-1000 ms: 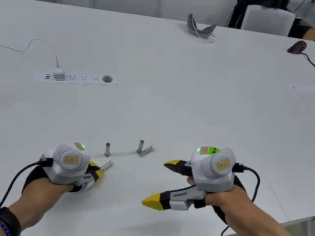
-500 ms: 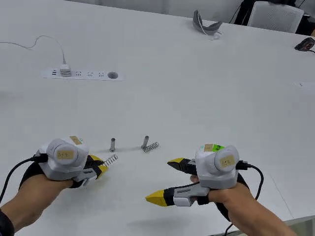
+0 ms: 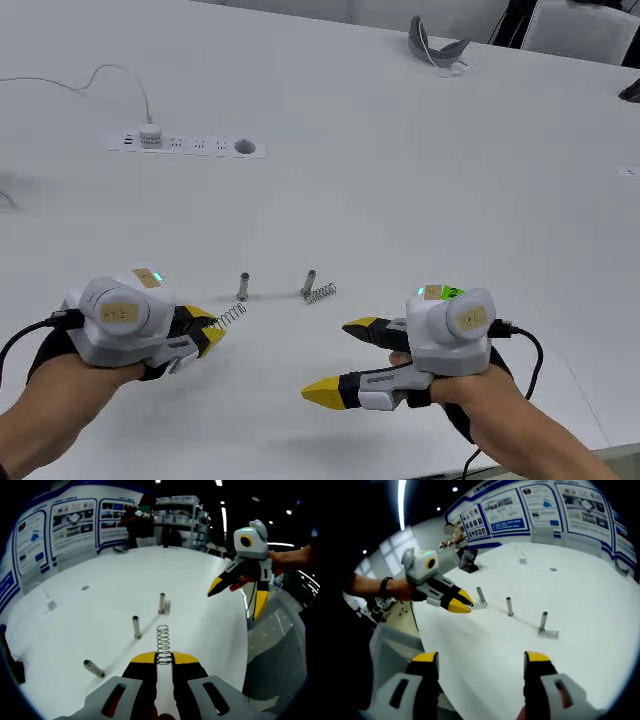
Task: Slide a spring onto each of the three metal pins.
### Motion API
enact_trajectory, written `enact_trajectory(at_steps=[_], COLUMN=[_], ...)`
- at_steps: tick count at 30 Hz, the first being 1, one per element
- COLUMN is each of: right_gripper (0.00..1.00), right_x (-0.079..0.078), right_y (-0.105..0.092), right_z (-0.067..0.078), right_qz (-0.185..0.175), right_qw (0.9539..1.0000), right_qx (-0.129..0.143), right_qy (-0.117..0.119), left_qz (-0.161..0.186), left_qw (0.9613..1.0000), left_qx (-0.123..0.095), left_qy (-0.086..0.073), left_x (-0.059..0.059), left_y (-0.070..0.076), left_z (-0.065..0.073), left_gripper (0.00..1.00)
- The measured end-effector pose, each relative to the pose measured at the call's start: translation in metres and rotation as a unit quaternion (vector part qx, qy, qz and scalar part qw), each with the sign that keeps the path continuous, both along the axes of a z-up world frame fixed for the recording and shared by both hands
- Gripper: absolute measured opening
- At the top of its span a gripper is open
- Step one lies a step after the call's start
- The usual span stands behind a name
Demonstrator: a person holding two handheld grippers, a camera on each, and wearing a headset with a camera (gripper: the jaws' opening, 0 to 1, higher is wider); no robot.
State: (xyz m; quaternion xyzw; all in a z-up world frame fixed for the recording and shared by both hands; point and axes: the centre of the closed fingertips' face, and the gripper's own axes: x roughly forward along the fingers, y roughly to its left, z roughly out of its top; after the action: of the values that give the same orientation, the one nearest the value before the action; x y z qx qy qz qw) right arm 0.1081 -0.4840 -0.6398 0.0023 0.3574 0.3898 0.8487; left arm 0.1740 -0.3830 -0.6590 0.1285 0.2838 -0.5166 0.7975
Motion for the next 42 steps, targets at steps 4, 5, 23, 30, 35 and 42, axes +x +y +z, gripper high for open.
enact_trajectory(at_steps=[4, 5, 23, 30, 35, 42], right_gripper=[0.69, 0.68, 0.53, 0.47, 0.4, 0.33], right_x=[0.002, 0.002, 0.005, 0.01, 0.012, 0.01], right_y=[0.006, 0.007, 0.035, 0.041, 0.045, 0.05], right_z=[0.002, 0.002, 0.011, 0.018, 0.024, 0.028], right_qz=[0.004, 0.005, 0.009, 0.006, 0.005, 0.007], right_qw=[1.0, 0.9999, 0.997, 0.995, 0.9924, 0.9885], right_qx=[0.007, 0.009, 0.075, 0.099, 0.121, 0.147], right_qy=[-0.001, -0.001, 0.014, 0.017, 0.023, 0.035], left_qz=[0.002, 0.002, -0.009, -0.026, -0.04, -0.063], left_qw=[1.0, 1.0, 0.9997, 0.9992, 0.9987, 0.9975], left_qx=[-0.004, -0.004, -0.016, -0.021, -0.019, -0.022], left_qy=[-0.005, -0.007, -0.015, -0.022, -0.025, -0.024], left_x=[-0.005, -0.007, -0.033, -0.038, -0.045, -0.059], left_y=[0.004, 0.005, 0.003, -0.007, -0.014, -0.026], left_z=[0.008, 0.008, 0.028, 0.035, 0.037, 0.039], left_gripper=[0.1, 0.1, 0.1, 0.1, 0.1, 0.1])
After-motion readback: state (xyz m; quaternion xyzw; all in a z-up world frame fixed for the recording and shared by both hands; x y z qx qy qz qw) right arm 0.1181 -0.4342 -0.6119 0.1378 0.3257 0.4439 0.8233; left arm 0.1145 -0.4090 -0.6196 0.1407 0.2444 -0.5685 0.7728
